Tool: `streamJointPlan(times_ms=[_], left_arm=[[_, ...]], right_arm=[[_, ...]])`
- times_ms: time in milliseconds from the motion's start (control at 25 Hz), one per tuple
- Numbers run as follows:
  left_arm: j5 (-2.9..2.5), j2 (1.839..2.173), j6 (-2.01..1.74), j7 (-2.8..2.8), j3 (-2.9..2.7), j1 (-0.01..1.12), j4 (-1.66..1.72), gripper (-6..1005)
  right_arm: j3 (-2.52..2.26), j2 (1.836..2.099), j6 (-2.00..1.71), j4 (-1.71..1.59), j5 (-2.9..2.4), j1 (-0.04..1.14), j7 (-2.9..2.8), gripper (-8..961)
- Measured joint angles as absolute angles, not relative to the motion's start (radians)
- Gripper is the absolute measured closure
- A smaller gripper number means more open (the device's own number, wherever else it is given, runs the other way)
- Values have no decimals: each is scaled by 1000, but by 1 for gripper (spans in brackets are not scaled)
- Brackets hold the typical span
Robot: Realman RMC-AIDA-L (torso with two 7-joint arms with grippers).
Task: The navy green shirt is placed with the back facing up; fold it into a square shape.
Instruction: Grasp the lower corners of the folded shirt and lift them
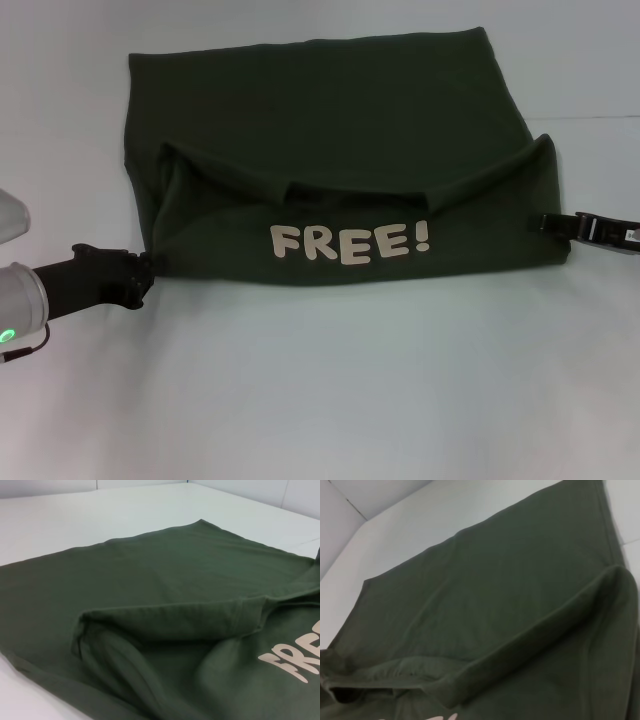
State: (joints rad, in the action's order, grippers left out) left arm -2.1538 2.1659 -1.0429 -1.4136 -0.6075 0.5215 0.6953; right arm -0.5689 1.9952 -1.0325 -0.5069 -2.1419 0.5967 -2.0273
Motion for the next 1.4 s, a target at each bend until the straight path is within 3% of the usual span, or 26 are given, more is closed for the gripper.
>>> streamJointPlan(times_ms=[480,840,1200,1400], left_arm=[[-2154,2166,-1045,-1420,-607,521,695,961],[-2154,2166,-1045,-1422,-608,521,695,962],[-2154,2166,-1043,-1426,-607,522,695,962],[-2154,2166,-1054,-1446,-607,519,700,961]], right_arm=[[-545,1983,-1035,-509,-2133,569,-2027,394],[-552,2009,-1028,-503,-2136,574,-2016,455],[-552,2013,-1028,-503,-2133,568,-2009,517],[-545,2010,-1033,-506,-2132,564,-2003,710]])
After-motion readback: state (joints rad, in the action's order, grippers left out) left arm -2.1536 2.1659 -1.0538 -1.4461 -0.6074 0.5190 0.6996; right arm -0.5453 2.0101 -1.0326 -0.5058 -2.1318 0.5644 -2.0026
